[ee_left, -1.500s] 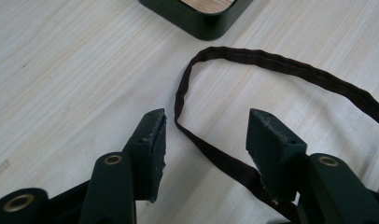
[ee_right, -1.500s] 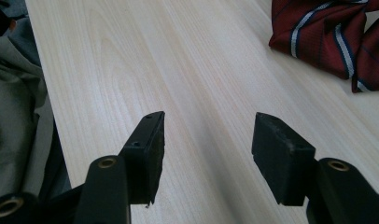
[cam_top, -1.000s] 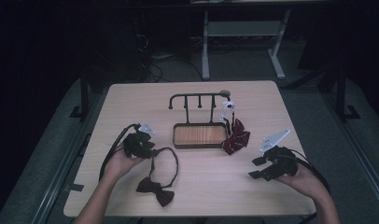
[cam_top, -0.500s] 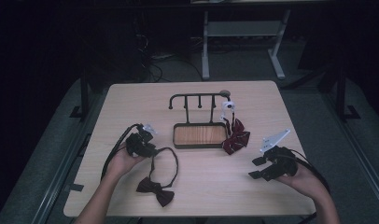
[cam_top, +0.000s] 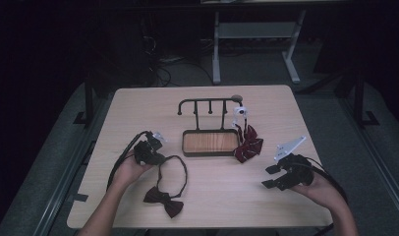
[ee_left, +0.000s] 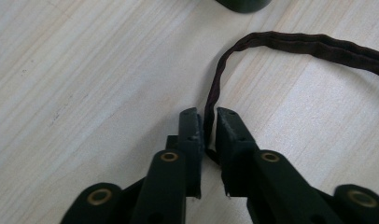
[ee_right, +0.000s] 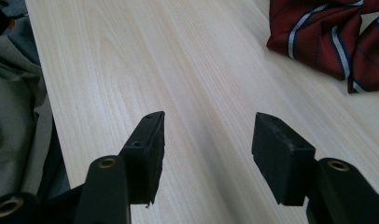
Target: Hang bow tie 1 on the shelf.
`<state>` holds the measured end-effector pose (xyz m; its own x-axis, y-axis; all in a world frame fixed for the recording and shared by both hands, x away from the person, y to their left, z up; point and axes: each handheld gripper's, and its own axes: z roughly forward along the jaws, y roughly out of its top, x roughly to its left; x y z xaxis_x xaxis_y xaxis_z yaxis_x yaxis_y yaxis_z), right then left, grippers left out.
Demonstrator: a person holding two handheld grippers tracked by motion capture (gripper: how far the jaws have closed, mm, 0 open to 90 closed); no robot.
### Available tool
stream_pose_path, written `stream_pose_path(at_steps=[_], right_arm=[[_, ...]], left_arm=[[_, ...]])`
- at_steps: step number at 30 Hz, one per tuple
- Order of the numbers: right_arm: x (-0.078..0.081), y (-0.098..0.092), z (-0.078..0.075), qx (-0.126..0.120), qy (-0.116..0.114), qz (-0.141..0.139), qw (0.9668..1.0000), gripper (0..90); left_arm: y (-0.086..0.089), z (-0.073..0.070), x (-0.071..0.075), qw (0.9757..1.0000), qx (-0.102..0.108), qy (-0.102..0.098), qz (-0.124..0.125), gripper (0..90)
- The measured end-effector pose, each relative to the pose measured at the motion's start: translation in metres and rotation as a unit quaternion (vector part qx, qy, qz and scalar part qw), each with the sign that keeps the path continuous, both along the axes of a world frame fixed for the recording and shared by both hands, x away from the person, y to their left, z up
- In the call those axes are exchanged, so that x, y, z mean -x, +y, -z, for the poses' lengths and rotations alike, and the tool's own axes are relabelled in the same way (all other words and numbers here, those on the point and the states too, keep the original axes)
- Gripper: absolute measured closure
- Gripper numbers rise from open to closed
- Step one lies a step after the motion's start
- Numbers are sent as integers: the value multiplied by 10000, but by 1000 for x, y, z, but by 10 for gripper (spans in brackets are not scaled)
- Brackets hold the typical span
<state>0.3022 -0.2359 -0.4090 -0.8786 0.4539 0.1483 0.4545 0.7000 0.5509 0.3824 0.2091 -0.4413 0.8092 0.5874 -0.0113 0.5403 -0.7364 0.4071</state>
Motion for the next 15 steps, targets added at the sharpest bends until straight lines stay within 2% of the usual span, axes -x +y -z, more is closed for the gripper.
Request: stream_pose_path(at_steps=[7, 15], right_arm=[[0, -1, -1, -7, -13, -4, 10000, 438], [0, -1, 0, -6, -9, -9, 10000, 438]], left_arm=[[0, 0, 1, 10000, -16, 16, 59, 882], [0, -1, 1, 9999, -64, 20, 99, 892]])
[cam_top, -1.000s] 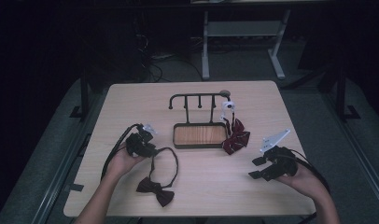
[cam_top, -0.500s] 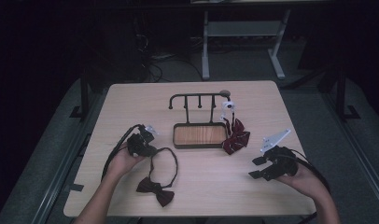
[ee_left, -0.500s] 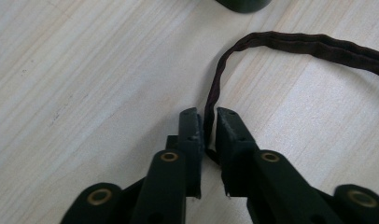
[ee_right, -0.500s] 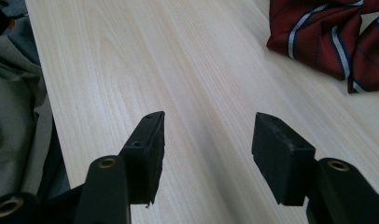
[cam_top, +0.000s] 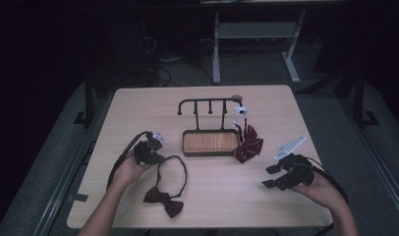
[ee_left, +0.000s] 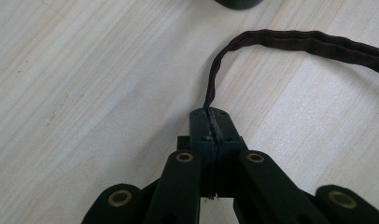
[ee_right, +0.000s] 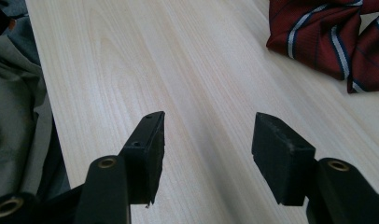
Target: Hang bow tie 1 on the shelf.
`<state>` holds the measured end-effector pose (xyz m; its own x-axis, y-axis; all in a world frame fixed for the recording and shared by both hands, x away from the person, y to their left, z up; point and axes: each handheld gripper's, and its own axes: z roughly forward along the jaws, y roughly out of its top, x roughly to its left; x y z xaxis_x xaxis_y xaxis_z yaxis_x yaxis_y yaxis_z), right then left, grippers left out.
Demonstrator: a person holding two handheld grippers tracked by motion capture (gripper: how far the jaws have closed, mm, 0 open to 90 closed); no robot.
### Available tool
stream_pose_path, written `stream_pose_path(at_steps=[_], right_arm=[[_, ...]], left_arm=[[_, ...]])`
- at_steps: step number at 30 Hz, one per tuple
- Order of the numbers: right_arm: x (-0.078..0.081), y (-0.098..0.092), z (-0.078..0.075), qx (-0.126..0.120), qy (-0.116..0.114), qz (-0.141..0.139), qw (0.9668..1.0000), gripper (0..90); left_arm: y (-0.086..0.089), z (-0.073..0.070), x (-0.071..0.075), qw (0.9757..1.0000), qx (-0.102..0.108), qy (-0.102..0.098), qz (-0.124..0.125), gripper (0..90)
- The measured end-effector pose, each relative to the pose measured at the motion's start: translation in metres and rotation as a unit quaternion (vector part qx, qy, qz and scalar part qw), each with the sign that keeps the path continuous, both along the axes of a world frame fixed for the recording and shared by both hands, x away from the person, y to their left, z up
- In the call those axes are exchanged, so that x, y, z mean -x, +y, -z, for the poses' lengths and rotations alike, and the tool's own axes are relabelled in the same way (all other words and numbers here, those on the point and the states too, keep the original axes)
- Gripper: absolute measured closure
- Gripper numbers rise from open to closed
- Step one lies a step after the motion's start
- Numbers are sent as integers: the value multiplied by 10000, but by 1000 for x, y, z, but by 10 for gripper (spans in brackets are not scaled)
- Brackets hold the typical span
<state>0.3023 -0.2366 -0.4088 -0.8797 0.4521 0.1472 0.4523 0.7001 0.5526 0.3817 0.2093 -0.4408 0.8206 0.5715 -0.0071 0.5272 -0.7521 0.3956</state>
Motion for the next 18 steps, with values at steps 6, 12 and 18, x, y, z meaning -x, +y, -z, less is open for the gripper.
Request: stream_pose_path(at_steps=[6, 12, 18], right_arm=[[0, -1, -1, -6, -15, -4, 10000, 438], [0, -1, 0, -11, -7, -3, 10000, 438], [0, -2, -1, -51, 14, 21, 10000, 438]], left_arm=[[0, -3, 3, 10000, 63, 5, 30, 893], [-3, -15, 6, 9998, 97, -56, 166, 893], [-5, -25, 10, 9994, 229, -62, 244, 893]])
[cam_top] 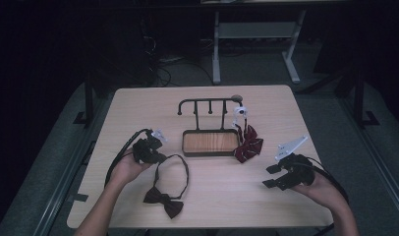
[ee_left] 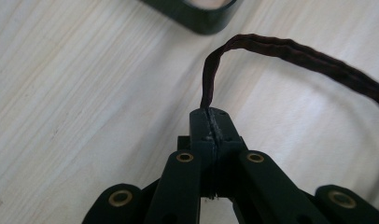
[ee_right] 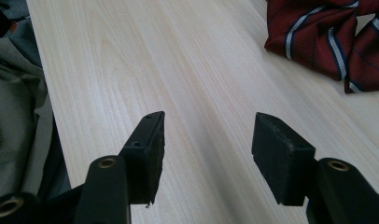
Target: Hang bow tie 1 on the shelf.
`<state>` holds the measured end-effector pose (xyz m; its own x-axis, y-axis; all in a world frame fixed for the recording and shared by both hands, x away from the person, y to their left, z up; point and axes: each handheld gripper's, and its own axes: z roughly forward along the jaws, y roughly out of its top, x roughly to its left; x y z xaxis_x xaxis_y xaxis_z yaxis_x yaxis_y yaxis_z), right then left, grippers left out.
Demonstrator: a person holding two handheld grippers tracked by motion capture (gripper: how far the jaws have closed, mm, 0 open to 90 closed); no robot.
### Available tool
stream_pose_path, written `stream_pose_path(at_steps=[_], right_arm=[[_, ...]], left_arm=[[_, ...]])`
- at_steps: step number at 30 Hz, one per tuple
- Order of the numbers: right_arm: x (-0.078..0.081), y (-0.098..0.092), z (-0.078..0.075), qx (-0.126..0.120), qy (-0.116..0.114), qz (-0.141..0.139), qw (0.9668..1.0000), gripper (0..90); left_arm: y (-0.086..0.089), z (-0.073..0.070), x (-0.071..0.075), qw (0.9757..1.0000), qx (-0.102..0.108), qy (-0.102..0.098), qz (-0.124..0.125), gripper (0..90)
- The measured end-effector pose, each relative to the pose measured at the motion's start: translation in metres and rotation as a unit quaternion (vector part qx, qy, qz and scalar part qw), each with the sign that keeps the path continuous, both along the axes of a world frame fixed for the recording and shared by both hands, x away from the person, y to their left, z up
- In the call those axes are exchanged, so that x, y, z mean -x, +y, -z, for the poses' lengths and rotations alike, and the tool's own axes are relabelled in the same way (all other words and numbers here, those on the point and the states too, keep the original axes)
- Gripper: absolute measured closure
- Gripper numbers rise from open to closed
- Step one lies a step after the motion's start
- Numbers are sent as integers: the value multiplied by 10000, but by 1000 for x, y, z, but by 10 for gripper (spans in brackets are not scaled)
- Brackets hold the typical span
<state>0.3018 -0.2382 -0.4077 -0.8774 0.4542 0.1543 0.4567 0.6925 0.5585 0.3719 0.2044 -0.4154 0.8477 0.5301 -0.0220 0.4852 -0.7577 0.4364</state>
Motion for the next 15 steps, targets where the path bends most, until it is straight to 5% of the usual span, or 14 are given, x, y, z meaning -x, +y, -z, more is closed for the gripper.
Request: stream_pose_path(at_steps=[15], right_arm=[[0, -1, -1, 4, -22, 6, 10000, 438]], left_arm=[[3, -22, 10, 9998, 2, -34, 210, 893]])
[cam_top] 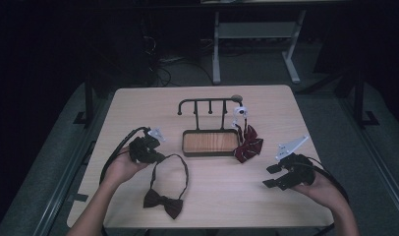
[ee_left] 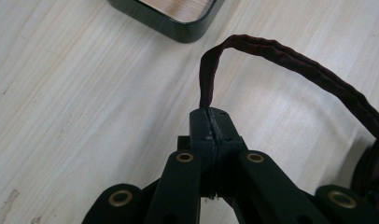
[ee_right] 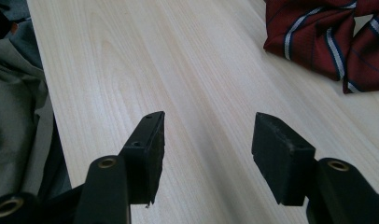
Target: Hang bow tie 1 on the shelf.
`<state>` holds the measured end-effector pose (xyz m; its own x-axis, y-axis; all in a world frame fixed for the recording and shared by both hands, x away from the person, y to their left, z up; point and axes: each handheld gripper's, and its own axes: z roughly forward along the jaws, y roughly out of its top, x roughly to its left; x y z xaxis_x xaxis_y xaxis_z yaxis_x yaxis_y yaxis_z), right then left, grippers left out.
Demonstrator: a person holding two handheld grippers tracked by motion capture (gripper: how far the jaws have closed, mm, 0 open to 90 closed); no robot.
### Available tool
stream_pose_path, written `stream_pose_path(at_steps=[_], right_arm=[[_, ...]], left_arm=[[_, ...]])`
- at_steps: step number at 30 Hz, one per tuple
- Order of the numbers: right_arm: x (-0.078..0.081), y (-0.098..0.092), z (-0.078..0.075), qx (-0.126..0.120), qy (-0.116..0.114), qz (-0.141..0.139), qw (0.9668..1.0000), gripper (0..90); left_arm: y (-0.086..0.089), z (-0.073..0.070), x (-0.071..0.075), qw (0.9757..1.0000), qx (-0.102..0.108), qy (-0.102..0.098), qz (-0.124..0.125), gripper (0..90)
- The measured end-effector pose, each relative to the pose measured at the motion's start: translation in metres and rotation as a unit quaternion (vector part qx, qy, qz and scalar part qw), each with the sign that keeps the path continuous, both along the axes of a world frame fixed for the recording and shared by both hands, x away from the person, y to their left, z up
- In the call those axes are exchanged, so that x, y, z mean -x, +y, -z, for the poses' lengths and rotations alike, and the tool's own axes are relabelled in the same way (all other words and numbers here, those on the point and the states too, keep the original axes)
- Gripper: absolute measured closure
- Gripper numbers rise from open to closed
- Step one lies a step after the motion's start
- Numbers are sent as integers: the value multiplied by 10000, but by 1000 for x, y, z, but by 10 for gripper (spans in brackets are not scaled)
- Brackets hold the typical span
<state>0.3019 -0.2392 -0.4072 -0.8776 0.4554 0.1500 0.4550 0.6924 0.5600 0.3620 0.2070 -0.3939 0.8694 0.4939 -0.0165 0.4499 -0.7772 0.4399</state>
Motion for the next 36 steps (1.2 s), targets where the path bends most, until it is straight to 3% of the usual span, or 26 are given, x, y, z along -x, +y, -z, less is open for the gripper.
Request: stream_pose_path(at_steps=[25, 36], right_arm=[[0, -1, -1, -21, -4, 21, 10000, 438], [0, -1, -1, -39, -2, -4, 10000, 442]], left_arm=[[-4, -30, 15, 9992, 37, -22, 405, 893], [-2, -42, 18, 9985, 171, 22, 521, 894]])
